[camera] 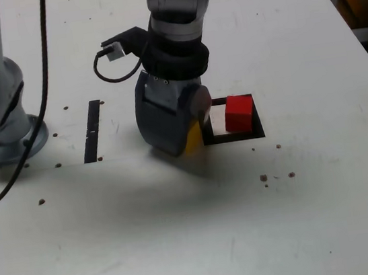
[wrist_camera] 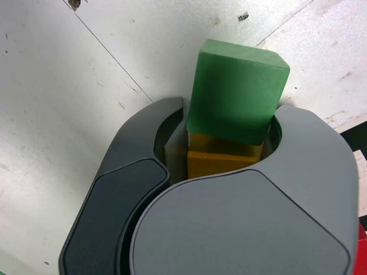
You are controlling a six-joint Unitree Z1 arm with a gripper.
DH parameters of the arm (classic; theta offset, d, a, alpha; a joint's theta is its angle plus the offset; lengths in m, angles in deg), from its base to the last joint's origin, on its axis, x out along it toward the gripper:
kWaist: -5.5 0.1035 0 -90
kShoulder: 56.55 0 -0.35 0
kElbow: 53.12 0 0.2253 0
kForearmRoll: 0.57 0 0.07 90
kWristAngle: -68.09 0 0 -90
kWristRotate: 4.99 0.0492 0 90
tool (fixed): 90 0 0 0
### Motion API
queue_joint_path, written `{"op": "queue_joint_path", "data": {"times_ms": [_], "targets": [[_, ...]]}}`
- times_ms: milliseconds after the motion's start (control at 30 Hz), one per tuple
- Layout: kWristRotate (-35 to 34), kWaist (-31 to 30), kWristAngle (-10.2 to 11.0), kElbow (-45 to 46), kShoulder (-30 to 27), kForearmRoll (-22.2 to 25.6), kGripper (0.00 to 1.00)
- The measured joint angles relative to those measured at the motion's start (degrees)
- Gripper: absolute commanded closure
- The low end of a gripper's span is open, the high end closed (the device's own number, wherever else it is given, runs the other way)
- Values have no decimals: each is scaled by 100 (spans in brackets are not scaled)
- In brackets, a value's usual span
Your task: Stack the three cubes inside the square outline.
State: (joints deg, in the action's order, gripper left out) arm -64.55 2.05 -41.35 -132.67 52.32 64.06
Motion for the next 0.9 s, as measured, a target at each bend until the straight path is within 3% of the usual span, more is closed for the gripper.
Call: {"op": "queue_joint_path", "data": {"times_ms": [133,400,667,900], "targets": [[67,0,23,-112,-71,159,65],[218,131,267,-474,-367,838,65],[375,217,324,-688,-479,1361,67],[1620,470,797,-1525,-422,1952,67]]}}
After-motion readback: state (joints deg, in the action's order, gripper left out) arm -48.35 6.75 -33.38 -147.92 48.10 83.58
